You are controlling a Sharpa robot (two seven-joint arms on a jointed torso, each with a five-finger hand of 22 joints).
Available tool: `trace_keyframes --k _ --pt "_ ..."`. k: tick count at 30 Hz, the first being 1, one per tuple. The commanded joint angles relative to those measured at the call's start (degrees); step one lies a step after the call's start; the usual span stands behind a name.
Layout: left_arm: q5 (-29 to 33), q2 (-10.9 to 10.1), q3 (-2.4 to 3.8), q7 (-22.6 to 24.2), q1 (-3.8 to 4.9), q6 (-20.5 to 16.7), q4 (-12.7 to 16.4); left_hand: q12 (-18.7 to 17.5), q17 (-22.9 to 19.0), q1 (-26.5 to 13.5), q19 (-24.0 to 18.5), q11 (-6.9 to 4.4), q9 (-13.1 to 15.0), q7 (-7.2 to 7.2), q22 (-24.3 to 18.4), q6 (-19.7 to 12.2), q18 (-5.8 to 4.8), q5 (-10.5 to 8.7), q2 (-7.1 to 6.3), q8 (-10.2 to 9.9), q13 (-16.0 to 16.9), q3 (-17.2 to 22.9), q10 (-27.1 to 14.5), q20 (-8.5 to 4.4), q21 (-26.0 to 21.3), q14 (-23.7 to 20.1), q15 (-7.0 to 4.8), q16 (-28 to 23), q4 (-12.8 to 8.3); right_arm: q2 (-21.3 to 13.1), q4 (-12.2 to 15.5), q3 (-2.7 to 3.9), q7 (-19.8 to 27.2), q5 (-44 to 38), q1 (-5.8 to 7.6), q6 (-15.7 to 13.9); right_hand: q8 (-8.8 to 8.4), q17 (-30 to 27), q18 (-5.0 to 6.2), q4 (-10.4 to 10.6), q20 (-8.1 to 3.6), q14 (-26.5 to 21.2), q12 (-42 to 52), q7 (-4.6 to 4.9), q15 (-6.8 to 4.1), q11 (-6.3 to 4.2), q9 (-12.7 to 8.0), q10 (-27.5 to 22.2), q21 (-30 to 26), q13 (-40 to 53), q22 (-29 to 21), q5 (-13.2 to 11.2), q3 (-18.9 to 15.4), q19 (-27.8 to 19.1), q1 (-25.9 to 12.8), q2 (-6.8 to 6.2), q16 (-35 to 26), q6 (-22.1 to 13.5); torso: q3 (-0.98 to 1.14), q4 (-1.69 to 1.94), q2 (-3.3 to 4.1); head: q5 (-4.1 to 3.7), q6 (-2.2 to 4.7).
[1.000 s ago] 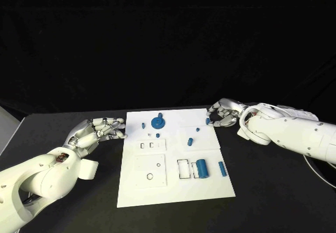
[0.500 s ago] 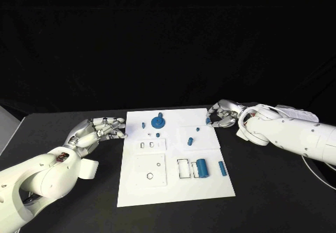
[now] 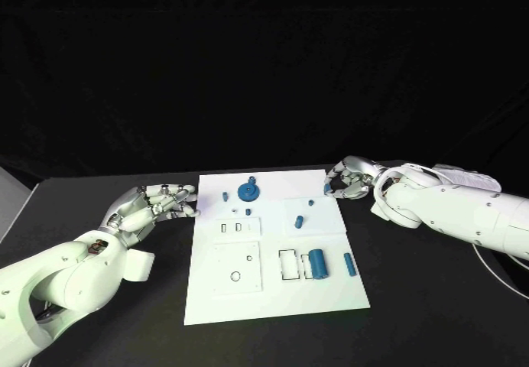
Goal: Assemble the parts on the task board
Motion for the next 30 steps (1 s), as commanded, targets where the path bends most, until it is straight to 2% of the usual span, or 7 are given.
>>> trace_keyframes --k 1,20,30 --pt "-0.4 0.1 0.04 0.4 -0.02 1.1 0.0 0.1 0.1 0.0 -0.3 0.04 0.1 0.1 0.1 0.0 0.67 -0.04 -0.69 0.0 0.0 0.3 0.2 -0.03 0.4 -0.3 0.01 0.3 -0.1 0.2 -0.1 -0.02 -0.3 -0.6 -0.1 0.1 0.46 15.1 -0.94 0.2 0.37 5.9 0.2 0.03 0.07 0.18 0.1 6.1 0.2 15.1 8.8 0.3 0.3 3.6 0.1 1.05 0.4 0.6 -0.04 -0.02 0.0 0.03 -0.1" --pt "-0.4 0.2 0.04 0.3 -0.07 1.2 -0.1 0.1 0.1 0.0 -0.3 0.04 0.1 0.1 0.1 0.0 0.67 -0.04 -0.69 0.0 0.0 0.3 0.2 -0.03 0.4 -0.3 0.01 0.3 -0.1 0.8 -0.3 -0.02 -0.4 -0.6 -0.24 0.0 0.69 15.1 -1.02 0.2 0.06 5.9 0.2 -0.22 -0.31 -0.01 0.1 6.1 0.5 15.1 9.2 -0.2 0.9 3.7 0.4 1.2 0.4 1.2 -0.01 0.03 -0.03 -0.04 -0.27" --pt "-0.4 0.2 0.04 0.2 -0.09 1.2 -0.1 0.1 0.0 0.0 -0.3 0.06 0.1 0.15 0.1 0.0 0.66 -0.04 -0.69 -0.1 0.0 0.4 0.2 -0.03 0.4 -0.4 0.02 0.4 -0.1 0.7 -0.3 -0.02 -0.7 -0.7 -0.25 -1.1 2.48 15.1 -1.05 0.4 -0.82 5.9 0.2 -1.51 -1.29 -1.13 0.7 6.1 0.6 15.1 9.3 0.0 2.8 3.8 0.4 2.36 0.4 4.1 0.03 -0.01 -0.04 -0.03 -0.33"
